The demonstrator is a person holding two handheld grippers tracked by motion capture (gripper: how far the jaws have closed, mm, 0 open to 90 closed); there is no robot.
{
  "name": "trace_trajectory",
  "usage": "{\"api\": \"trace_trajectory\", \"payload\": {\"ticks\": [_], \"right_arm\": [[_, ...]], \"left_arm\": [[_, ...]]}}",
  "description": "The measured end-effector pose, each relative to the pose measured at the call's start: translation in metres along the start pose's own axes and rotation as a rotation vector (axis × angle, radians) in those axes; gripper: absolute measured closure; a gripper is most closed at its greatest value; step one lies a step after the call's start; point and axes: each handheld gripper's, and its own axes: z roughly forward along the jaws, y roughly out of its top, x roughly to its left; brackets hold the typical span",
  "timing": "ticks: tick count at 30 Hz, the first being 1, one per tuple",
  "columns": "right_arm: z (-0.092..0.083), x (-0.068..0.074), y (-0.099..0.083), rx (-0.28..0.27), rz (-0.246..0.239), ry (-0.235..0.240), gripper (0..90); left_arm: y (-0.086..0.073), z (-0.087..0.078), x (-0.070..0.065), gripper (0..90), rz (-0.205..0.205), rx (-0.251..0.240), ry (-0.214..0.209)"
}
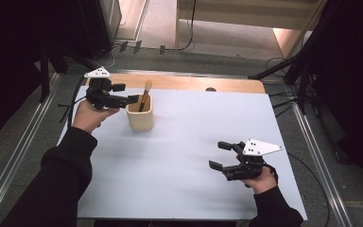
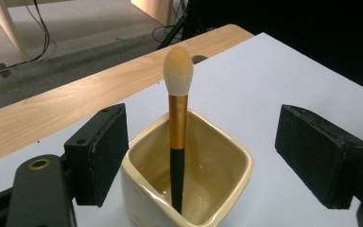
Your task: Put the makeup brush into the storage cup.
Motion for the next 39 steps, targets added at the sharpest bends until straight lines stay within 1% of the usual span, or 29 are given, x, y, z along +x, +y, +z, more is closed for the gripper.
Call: {"api": "trace_trajectory", "payload": {"ticks": [4,6,8,10,13,15,17,21,22,23,25,26,28,30,34,37,39], "right_arm": [[0.000,0.000,0.000,-0.001,0.000,0.000,22.2],[0.000,0.000,0.000,0.002,0.003,0.002,22.3],[0.000,0.000,0.000,0.001,0.002,0.002,22.3],[0.000,0.000,0.000,0.000,-0.002,-0.001,22.3],[0.000,0.000,0.000,0.000,0.001,-0.003,22.3],[0.000,0.000,0.000,0.000,-0.001,-0.003,22.2],[0.000,0.000,0.000,0.001,-0.002,-0.003,22.3],[0.000,0.000,0.000,0.001,0.000,-0.004,22.3],[0.000,0.000,0.000,0.002,0.000,-0.004,22.2],[0.000,0.000,0.000,0.002,0.000,-0.004,22.2],[0.000,0.000,0.000,0.001,-0.001,-0.004,22.3],[0.000,0.000,0.000,0.001,-0.001,-0.004,22.3],[0.000,0.000,0.000,0.000,0.005,-0.004,22.3],[0.000,0.000,0.000,0.001,0.006,-0.005,22.3],[0.000,-0.001,0.000,-0.001,0.005,-0.004,22.3],[0.000,0.000,0.000,-0.001,0.008,-0.004,22.3],[0.000,0.000,0.000,-0.002,0.005,-0.004,22.3]], "left_arm": [[-0.001,-0.004,-0.002,17.4,0.005,0.002,-0.009],[-0.002,-0.006,-0.004,16.7,0.017,0.002,-0.006],[-0.003,-0.008,-0.005,16.3,0.010,-0.006,-0.016],[-0.003,-0.010,-0.005,15.8,0.007,0.000,-0.023],[-0.006,-0.012,-0.006,14.7,0.006,-0.005,-0.032],[-0.007,-0.014,-0.007,14.6,0.011,-0.003,-0.016],[-0.009,-0.015,-0.007,13.9,0.007,-0.007,-0.033],[-0.013,-0.019,-0.007,11.8,0.004,-0.015,-0.042],[-0.014,-0.019,-0.007,7.3,0.007,-0.020,-0.041],[-0.015,-0.019,-0.007,7.3,0.014,-0.020,-0.037],[-0.017,-0.020,-0.008,1.3,0.030,-0.013,-0.019],[-0.017,-0.020,-0.008,0.0,0.037,-0.010,-0.022],[-0.018,-0.022,-0.009,0.0,0.052,0.002,-0.026],[-0.019,-0.023,-0.010,0.0,0.057,-0.006,-0.024],[-0.023,-0.026,-0.011,0.0,0.052,-0.023,-0.030],[-0.028,-0.028,-0.011,0.0,0.051,-0.024,-0.024],[-0.031,-0.029,-0.012,0.0,0.057,0.000,-0.017]]}}
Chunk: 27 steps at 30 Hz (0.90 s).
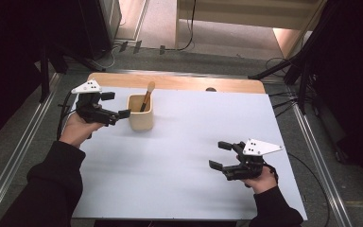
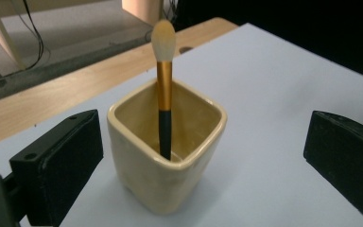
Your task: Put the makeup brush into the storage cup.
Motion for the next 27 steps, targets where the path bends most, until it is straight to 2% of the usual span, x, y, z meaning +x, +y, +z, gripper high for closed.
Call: {"api": "trace_trajectory", "payload": {"ticks": [8,15,19,22,24,27], "right_arm": [[-0.001,0.000,0.000,0.000,0.000,-0.001,22.2],[-0.001,0.000,0.000,-0.002,0.002,-0.004,22.3],[-0.002,0.000,0.000,-0.002,0.001,-0.006,22.2],[-0.002,-0.001,0.000,-0.002,-0.002,-0.008,22.2],[-0.002,0.000,0.000,-0.003,0.002,-0.008,22.3],[-0.002,-0.001,0.000,-0.004,0.000,-0.010,22.3]], "left_arm": [[-0.013,-0.005,-0.007,0.0,0.024,-0.014,0.017],[-0.025,-0.006,-0.014,0.0,0.039,-0.004,0.014],[-0.030,-0.007,-0.016,0.0,0.031,-0.006,0.011],[-0.032,-0.007,-0.019,0.0,0.038,0.012,0.007],[-0.035,-0.007,-0.021,0.0,0.048,0.004,0.003],[-0.039,-0.008,-0.023,0.0,0.040,0.002,-0.004]]}}
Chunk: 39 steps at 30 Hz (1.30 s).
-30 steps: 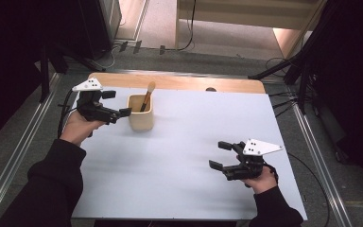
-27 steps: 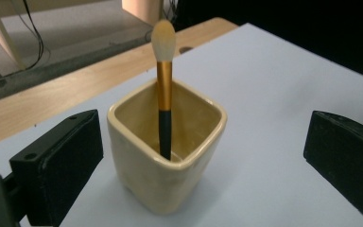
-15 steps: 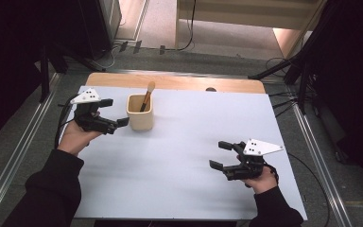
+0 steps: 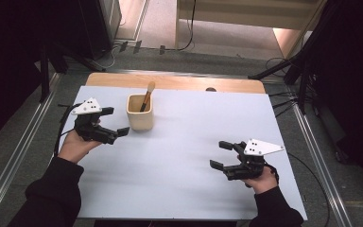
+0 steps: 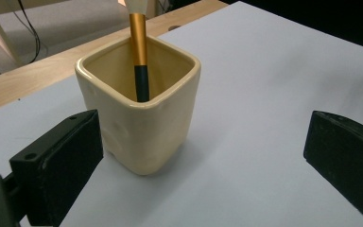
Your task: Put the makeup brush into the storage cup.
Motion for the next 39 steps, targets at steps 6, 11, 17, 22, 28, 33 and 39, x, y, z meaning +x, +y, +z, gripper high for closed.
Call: {"api": "trace_trajectory", "payload": {"ticks": [6,11,17,22,28,33,39], "right_arm": [[0.000,0.000,0.000,0.000,0.001,0.000,22.3],[0.000,0.000,0.000,-0.001,0.003,-0.001,22.3],[-0.001,0.000,0.000,-0.004,0.009,-0.001,22.3],[-0.001,0.000,0.000,-0.002,0.008,0.000,22.2],[-0.001,-0.001,0.000,-0.006,0.007,-0.003,22.3],[-0.002,-0.001,0.000,-0.006,0.009,-0.004,22.3],[-0.002,-0.001,0.000,-0.010,0.008,-0.006,22.2]], "left_arm": [[-0.008,-0.003,-0.005,0.0,-0.004,0.001,-0.008],[-0.016,-0.004,-0.009,0.0,0.001,0.006,-0.009],[-0.025,-0.008,-0.014,0.0,-0.001,0.011,-0.010],[-0.032,-0.013,-0.016,0.0,-0.014,-0.003,-0.014],[-0.040,-0.019,-0.021,0.0,-0.017,-0.007,-0.018],[-0.046,-0.024,-0.025,0.0,-0.008,-0.012,-0.015],[-0.053,-0.029,-0.029,0.0,-0.001,-0.013,-0.016]]}}
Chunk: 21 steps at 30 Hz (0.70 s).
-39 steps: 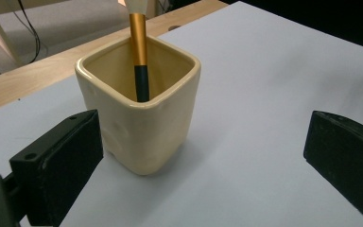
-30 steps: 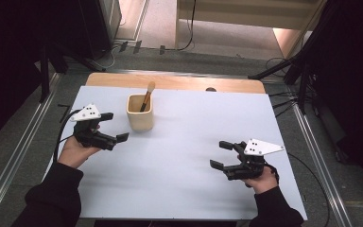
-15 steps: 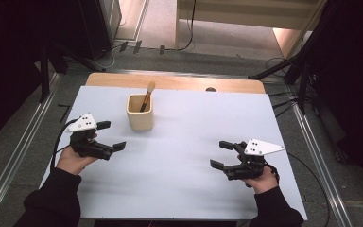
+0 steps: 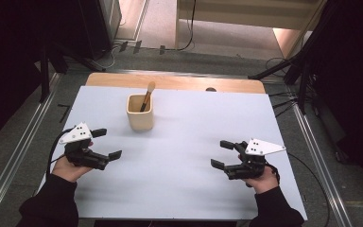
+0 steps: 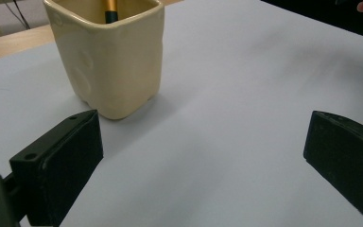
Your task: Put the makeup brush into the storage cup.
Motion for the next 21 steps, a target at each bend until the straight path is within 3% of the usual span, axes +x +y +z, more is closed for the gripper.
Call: {"api": "trace_trajectory", "payload": {"ticks": [10,21], "right_arm": [[-0.001,0.000,0.000,-0.002,-0.001,-0.005,22.3],[-0.002,-0.001,0.000,-0.009,-0.005,-0.019,22.2]], "left_arm": [[-0.012,-0.011,-0.005,0.0,0.026,-0.013,-0.008],[-0.017,-0.011,-0.006,0.0,0.023,-0.011,-0.030]]}}
